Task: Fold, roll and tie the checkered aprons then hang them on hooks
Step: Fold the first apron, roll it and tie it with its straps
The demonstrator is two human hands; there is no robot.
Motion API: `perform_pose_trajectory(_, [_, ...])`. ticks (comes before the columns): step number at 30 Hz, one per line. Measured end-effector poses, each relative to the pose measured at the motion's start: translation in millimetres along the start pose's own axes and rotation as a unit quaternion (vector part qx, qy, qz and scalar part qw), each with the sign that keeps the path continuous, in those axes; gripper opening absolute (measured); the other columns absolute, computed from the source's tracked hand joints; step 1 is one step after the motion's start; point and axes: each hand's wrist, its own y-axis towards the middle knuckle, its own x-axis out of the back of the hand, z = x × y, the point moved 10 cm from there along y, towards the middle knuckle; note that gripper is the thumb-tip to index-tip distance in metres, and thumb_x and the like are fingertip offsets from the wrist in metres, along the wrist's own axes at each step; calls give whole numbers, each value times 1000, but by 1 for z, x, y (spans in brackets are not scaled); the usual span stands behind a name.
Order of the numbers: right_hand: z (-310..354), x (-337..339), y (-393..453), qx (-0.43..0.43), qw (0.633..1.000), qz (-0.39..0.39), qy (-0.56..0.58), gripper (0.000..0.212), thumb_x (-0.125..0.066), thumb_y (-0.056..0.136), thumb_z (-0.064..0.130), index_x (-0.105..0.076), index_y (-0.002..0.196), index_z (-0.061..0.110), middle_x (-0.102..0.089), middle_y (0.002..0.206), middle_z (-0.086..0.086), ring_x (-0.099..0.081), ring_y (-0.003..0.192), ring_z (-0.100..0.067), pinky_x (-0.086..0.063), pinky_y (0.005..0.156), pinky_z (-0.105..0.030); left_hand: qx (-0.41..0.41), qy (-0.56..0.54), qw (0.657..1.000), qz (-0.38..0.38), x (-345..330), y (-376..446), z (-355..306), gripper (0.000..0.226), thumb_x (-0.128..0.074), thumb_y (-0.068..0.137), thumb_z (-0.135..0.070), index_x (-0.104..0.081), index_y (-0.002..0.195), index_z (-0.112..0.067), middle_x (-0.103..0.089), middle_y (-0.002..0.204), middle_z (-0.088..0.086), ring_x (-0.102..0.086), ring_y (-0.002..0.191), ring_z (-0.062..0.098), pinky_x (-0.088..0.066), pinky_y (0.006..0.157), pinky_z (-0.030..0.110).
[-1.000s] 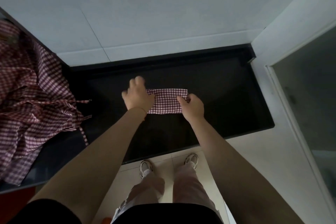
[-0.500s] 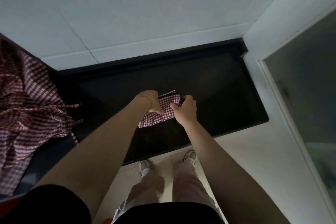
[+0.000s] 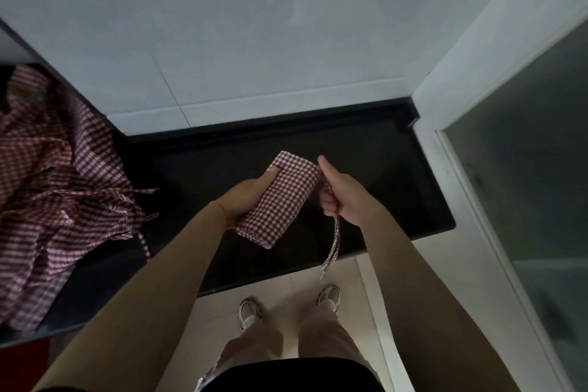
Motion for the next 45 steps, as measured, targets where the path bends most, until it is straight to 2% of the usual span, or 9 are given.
perform_pose_trajectory(4, [45,9,-27,90,994,-30,-46,27,-55,100,33,-62,103,7,-49,64,3,-45,57,-12,-41,58,-27,-13,-83,995,-46,20,-26,-6,56,-44,89,-69,-59,112,-20,-67,114,12,-64,107,29,-48,100,49])
perform_pose_trajectory(10, [110,5,-65,183,960,-124,-170,17,-62,97,27,-75,104,19,-73,99,6,-67,94,-9,-51,82,-24,-61,-88,991,-85,35,-63,-36,68,-38,92,-70,-58,119,-12,-67,113,14,-65,105,29,-53,92,43])
perform_pose_trajectory(16, [164,-1,-99,243,927,-213,-189,22,-59,97,30,-67,91,10,-58,72,1,-55,65,-14,-43,60,-25,-115,-137,969,-173,67,-90,-68,68,-40,94,-67,-63,116,-8,-71,106,12,-67,101,29,-53,94,46])
perform_pose_trajectory(19, [168,-14,-103,223,941,-176,-184,23,-50,101,24,-64,90,10,-44,62,2,-38,48,-12,-33,47,-25,-130,-251,939,-195,76,-99,-79,63,-41,97,-62,-61,117,-6,-70,108,13,-66,101,31,-54,92,45])
perform_pose_trajectory(27, [169,-94,-123,212,941,-68,-255,25,-41,104,22,-62,95,10,-51,64,-1,-38,44,-10,-30,40,-21,-136,-204,932,-267,70,-112,-115,64,-27,104,-49,-45,137,3,-57,128,17,-56,115,35,-48,101,48])
perform_pose_trajectory(32, [155,-105,-122,206,932,-71,-288,29,-41,106,29,-60,89,15,-53,67,0,-44,50,-10,-34,44,-20,-184,-356,904,-148,45,-105,-138,29,-40,106,-25,-57,109,-2,-63,102,14,-60,82,26,-51,62,37])
perform_pose_trajectory(36, [141,-97,-120,200,950,-42,-235,31,-46,104,30,-64,89,10,-44,59,3,-34,45,-7,-25,42,-20,-189,-533,824,3,23,-110,-151,35,-39,106,-20,-50,132,1,-62,122,16,-58,111,26,-45,94,34])
perform_pose_trajectory(41, [129,-66,-113,169,981,-24,-88,23,-48,103,18,-57,83,9,-39,57,3,-27,45,-8,-20,44,-23,-154,-344,925,48,12,-122,-144,28,-53,99,-33,-62,111,-9,-67,104,6,-60,98,21,-48,85,33])
perform_pose_trajectory(45, [135,-36,-116,164,982,-71,-68,21,-43,99,3,-60,88,2,-49,66,-7,-39,49,-13,-28,49,-25,-147,-249,955,71,8,-126,-138,31,-57,96,-27,-59,117,-4,-62,108,13,-61,98,26,-57,78,39])
